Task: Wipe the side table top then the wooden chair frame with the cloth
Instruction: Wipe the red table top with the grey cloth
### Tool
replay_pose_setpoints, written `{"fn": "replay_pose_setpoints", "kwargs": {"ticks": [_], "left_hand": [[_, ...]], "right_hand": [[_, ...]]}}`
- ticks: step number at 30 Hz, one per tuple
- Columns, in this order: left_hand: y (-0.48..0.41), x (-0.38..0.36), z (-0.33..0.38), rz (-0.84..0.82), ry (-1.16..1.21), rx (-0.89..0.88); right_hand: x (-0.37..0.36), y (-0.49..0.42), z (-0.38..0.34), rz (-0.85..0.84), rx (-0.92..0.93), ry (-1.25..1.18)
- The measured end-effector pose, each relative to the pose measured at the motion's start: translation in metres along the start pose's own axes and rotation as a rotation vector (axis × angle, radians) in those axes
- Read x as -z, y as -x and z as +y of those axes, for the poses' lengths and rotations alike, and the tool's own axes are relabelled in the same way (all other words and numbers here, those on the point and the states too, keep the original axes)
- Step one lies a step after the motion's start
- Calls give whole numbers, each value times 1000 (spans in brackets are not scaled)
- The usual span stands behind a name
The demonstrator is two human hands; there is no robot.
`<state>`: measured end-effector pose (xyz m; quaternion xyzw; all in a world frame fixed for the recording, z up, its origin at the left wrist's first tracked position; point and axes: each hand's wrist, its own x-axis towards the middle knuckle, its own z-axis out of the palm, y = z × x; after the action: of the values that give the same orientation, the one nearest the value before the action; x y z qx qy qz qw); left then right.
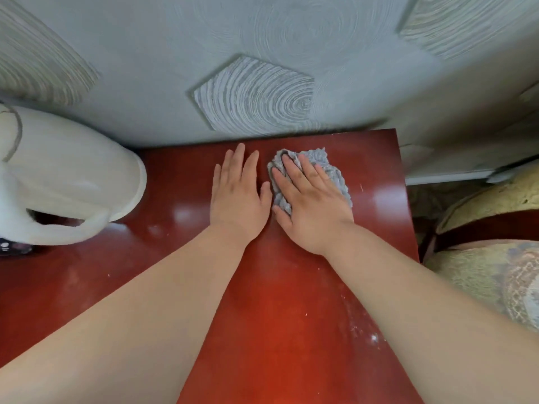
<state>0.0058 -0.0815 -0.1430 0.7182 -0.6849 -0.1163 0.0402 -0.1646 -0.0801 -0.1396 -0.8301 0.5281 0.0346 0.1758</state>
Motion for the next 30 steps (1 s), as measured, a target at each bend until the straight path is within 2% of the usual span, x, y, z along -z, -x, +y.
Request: {"fn": "replay_pose_setpoints", "kwargs": {"ticks": [5,11,14,16,19,23,25,27,30], "left_hand": [[1,-11,-1,51,-77,9],[1,-9,1,55,-74,16],[0,-8,0,60,-73,21],[0,-8,0,61,-87,13],[0,-9,0,38,-106,4],[0,-8,0,23,-109,8],[0,-8,1,23,-106,10],[0,-9,0,32,-105,10],[-1,-9,0,44,-105,9]], "right_hand": [[10,-27,22,40,-19,-5],[21,-2,74,121,-328,-79],[21,-6,64,90,-421,-67],[21,-23,40,92,-372,-73],[18,-45,7,47,-202,-89],[18,-40,15,13,-126,-77],[18,-29,38,40,-162,-64],[21,-17,59,86,-274,-57],[21,-16,59,78,-400,-73]]}}
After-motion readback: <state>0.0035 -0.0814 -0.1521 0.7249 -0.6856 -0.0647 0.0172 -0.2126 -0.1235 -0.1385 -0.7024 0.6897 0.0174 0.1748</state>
